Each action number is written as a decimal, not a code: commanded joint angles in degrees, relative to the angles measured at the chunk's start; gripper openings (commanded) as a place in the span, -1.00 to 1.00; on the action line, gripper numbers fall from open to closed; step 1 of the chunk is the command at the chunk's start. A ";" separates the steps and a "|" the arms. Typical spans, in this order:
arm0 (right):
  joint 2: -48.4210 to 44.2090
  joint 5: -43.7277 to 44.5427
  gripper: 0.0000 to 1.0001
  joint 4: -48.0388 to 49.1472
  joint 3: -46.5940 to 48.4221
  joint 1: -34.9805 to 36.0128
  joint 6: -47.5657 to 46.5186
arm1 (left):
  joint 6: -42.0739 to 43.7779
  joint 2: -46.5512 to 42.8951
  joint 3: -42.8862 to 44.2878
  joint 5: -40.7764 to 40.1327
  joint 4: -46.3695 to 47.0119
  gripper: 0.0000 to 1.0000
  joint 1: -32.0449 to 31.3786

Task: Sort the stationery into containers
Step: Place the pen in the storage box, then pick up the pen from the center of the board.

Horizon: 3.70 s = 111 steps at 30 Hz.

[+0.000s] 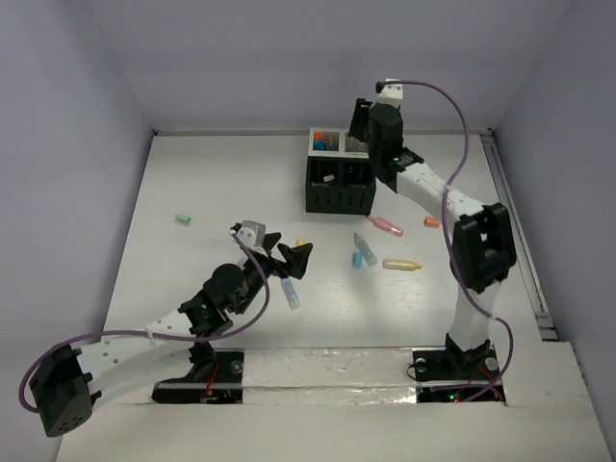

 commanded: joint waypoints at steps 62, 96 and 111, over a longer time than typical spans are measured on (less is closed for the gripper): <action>-15.52 -30.63 0.07 -33.39 -34.53 -8.96 -7.19 | -1.55 -1.06 -0.53 6.76 5.80 0.76 -0.23; -31.33 -22.87 -0.72 -39.63 -36.91 2.12 -0.77 | -2.34 2.81 0.00 7.73 7.47 0.74 -0.23; -40.03 -42.54 -0.78 -36.21 -33.31 4.41 2.91 | -1.90 9.48 0.96 6.94 9.31 0.45 -0.23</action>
